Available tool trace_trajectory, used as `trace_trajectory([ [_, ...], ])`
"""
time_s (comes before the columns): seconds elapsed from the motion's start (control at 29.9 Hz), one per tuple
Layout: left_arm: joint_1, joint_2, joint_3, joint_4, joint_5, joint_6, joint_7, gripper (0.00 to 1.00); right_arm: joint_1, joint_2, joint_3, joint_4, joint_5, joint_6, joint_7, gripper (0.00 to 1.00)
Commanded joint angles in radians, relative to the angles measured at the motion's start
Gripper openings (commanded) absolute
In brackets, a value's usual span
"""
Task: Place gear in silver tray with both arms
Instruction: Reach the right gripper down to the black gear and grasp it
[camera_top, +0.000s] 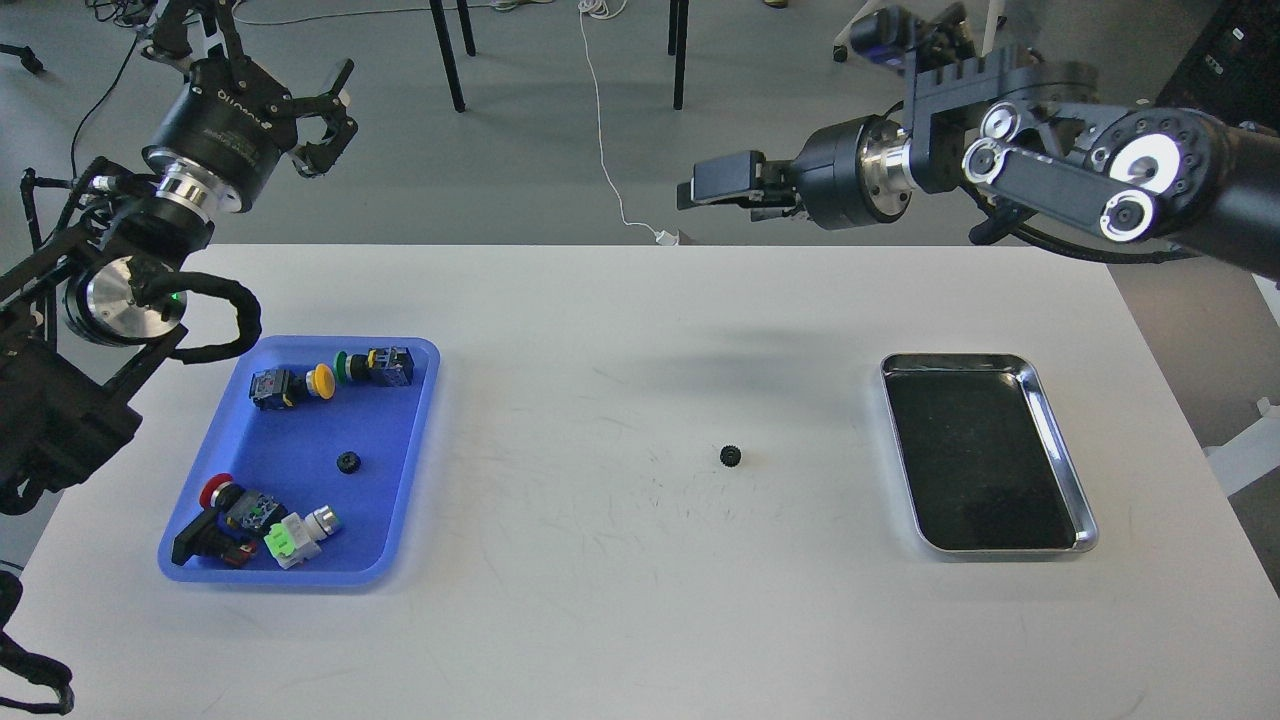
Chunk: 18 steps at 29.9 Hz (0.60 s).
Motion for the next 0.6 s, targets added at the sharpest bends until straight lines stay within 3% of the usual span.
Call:
trace_trajectory([
  [0.0,0.016,0.021,-0.019,0.0,-0.001,-0.008,0.0,0.98,0.006,0.035,-0.068,0.067,-0.052,0.0,0.001,0.96],
  [0.17,0.029,0.038,-0.019,0.0,-0.002,-0.014,-0.003,0.98,0.002,0.038,-0.189,0.138,-0.181,0.0,0.01,0.94],
  [0.4,0.046,0.026,-0.021,0.0,-0.011,-0.039,-0.007,0.98,-0.034,0.1,-0.263,0.12,-0.189,0.0,0.021,0.92],
  [0.57,0.046,0.024,-0.022,-0.002,-0.011,-0.039,-0.007,0.98,-0.067,0.137,-0.271,0.08,-0.189,0.0,0.018,0.79],
])
